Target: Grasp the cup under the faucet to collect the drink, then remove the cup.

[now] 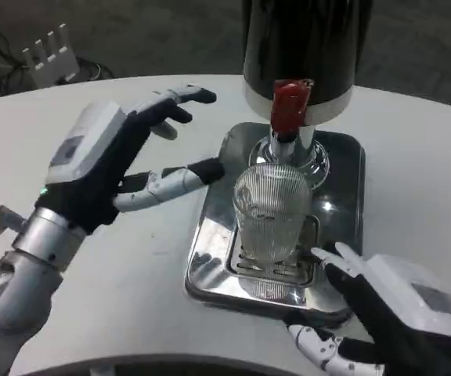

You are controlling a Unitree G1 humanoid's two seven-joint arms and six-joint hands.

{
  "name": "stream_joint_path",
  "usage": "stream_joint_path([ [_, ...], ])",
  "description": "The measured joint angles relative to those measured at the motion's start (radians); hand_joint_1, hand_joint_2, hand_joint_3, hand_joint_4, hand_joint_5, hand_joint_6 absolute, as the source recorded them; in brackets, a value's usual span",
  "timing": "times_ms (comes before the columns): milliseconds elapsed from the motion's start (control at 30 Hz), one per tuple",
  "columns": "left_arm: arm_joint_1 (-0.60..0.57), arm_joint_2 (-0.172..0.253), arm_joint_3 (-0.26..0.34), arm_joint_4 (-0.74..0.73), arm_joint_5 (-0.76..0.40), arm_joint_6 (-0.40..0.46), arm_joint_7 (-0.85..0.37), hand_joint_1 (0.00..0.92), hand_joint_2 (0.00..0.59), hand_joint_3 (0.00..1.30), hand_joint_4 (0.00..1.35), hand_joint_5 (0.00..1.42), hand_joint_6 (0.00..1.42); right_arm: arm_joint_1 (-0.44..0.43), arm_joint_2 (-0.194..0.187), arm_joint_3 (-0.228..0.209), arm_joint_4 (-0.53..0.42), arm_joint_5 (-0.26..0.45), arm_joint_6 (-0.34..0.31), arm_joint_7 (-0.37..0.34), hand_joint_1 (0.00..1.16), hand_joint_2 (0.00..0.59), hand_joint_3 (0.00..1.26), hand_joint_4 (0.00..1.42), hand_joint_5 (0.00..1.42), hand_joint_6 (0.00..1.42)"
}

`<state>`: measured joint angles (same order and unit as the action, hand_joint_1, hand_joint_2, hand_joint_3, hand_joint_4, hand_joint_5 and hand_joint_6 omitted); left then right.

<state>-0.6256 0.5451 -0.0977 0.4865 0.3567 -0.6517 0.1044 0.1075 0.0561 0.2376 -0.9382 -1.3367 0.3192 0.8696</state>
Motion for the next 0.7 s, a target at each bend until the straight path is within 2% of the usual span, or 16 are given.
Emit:
stream_joint_path([
  [100,0.025,0.003,0.047,-0.141,-0.084,-0.005,-0.057,0.01,0.091,0.36,0.33,0.41,0.49,-0.019,0.001,-0.011,0.009,0.007,0.012,0.0,0.36,0.439,0.13,0.01,0.07,0.0],
  [200,0.026,0.002,0.063,-0.23,-0.165,0.011,-0.122,0.0,0.094,0.4,0.35,0.44,0.52,-0.021,0.001,-0.006,0.009,0.008,0.013,0.0,0.36,0.438,0.13,0.01,0.07,0.0],
  [300,-0.006,-0.01,0.075,-0.29,-0.343,0.102,-0.27,0.0,0.094,0.39,0.35,0.45,0.54,-0.018,0.001,-0.001,0.007,0.007,0.014,0.0,0.36,0.438,0.13,0.02,0.07,0.0],
  [400,-0.044,-0.018,0.081,-0.312,-0.436,0.165,-0.358,0.0,0.083,0.37,0.33,0.43,0.53,-0.009,0.001,0.0,0.004,0.007,0.015,0.0,0.36,0.438,0.13,0.02,0.07,0.0],
  [467,-0.086,-0.04,0.088,-0.317,-0.532,0.256,-0.438,0.0,0.081,0.34,0.29,0.39,0.48,0.001,0.001,0.0,-0.004,0.006,0.016,-0.001,0.36,0.438,0.13,0.02,0.07,0.0],
  [633,-0.141,-0.076,0.095,-0.318,-0.624,0.424,-0.54,0.0,0.102,0.31,0.24,0.34,0.41,0.016,0.0,0.003,-0.012,0.008,0.016,-0.008,0.35,0.44,0.13,0.02,0.07,0.0],
  [700,-0.162,-0.084,0.096,-0.318,-0.627,0.453,-0.562,0.0,0.11,0.3,0.24,0.33,0.4,0.016,0.0,0.005,-0.013,0.008,0.015,-0.008,0.35,0.442,0.13,0.02,0.07,0.0],
])
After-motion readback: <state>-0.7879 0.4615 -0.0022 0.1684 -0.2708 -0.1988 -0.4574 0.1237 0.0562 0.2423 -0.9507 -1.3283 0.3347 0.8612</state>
